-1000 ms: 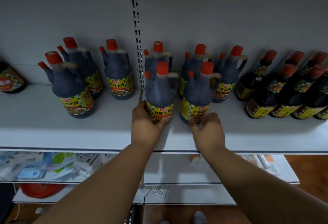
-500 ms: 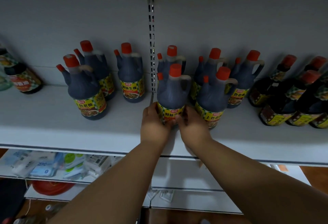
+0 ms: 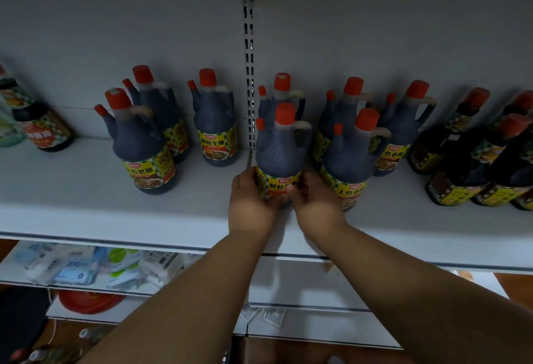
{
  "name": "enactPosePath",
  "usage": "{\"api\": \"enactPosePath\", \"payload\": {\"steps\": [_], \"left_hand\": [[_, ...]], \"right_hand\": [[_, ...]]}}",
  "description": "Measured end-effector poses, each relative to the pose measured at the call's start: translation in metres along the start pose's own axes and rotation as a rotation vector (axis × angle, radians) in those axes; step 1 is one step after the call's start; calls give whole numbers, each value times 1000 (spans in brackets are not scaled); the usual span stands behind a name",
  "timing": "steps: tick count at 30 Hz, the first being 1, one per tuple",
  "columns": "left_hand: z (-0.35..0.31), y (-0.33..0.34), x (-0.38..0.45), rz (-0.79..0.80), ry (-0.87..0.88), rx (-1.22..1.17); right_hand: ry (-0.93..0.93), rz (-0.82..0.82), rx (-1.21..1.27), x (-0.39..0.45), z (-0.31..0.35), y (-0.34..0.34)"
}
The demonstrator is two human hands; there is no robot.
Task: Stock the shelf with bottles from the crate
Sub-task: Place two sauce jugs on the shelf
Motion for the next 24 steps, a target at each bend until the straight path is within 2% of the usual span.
{"api": "enactPosePath", "payload": {"steps": [10, 15, 19, 24], "left_hand": [[-2, -4, 2, 43, -17, 31], [-3, -18, -31, -77, -113, 62], [-10, -9, -61, 60, -118, 70], [-31, 21, -69, 245, -32, -5]], "right_hand": [[-5, 25, -43, 0, 2, -1], [-12, 22, -71, -19, -1, -12], [84, 9, -25, -39, -16, -33], [216, -143, -7, -41, -42, -67]]}}
Point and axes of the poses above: each hand's wrist, its own x-axis towards the middle knuckle, its own y-axis out of the palm, z = x × y, the point moved 2 cm from there along x, towards the middle knuckle, and after that the axes turned 8 degrees about -z, right-handed, at the moved point
